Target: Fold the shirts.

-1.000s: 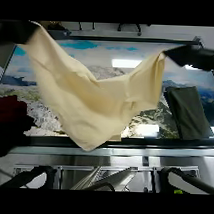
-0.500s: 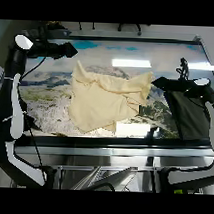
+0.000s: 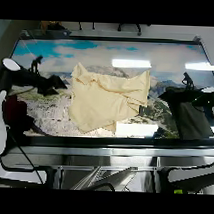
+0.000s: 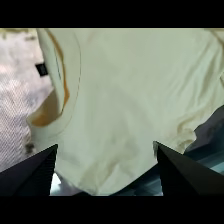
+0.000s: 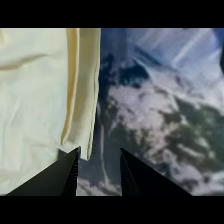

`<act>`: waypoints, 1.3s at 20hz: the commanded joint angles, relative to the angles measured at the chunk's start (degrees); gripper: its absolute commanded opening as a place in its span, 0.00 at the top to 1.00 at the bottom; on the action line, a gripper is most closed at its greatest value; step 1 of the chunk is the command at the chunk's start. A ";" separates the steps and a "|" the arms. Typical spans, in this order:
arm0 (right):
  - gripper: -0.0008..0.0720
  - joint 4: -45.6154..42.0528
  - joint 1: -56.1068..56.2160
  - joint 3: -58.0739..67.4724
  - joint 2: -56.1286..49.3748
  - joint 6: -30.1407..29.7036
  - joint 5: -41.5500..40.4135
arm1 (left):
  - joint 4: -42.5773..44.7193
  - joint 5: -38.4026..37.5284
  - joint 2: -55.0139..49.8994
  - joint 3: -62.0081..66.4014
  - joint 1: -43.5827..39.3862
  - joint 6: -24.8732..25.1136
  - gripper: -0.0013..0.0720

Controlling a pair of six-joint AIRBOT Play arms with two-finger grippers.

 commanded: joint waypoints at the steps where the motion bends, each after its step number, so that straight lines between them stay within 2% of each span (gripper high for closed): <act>1: 0.58 -0.24 0.81 -3.87 -1.46 0.39 1.64 | 0.11 5.14 7.89 -19.43 0.61 0.26 0.07; 7: 0.58 0.87 6.80 -3.85 -6.27 0.39 -2.86 | -0.44 12.00 15.28 -34.86 0.59 0.28 0.07; 12: 0.59 5.60 9.94 -3.65 -7.45 -1.64 -7.54 | -0.55 13.60 16.31 -37.68 0.59 0.26 0.07; 13: 0.62 7.72 9.84 -3.61 -7.45 -2.69 -7.34 | -0.50 13.97 16.31 -37.68 0.59 0.26 0.07; 14: 0.82 9.11 9.79 -3.58 -7.37 -3.65 -6.78 | -0.50 14.29 16.31 -37.68 0.59 0.26 0.07; 15: 0.95 9.29 9.79 -3.54 -7.08 -3.72 -6.03 | -0.52 14.49 16.31 -37.68 0.59 0.26 0.07; 19: 0.95 8.63 5.55 -0.59 -3.76 -3.30 0.68 | -0.50 14.93 16.31 -37.59 0.59 0.28 0.07; 23: 0.95 5.99 -6.56 -0.09 3.43 -0.87 0.31 | -0.50 15.19 16.31 -37.59 0.39 0.24 0.07; 26: 0.95 5.84 -12.90 -0.11 5.07 0.02 3.89 | -0.50 16.15 16.28 -37.64 -3.34 -0.87 0.07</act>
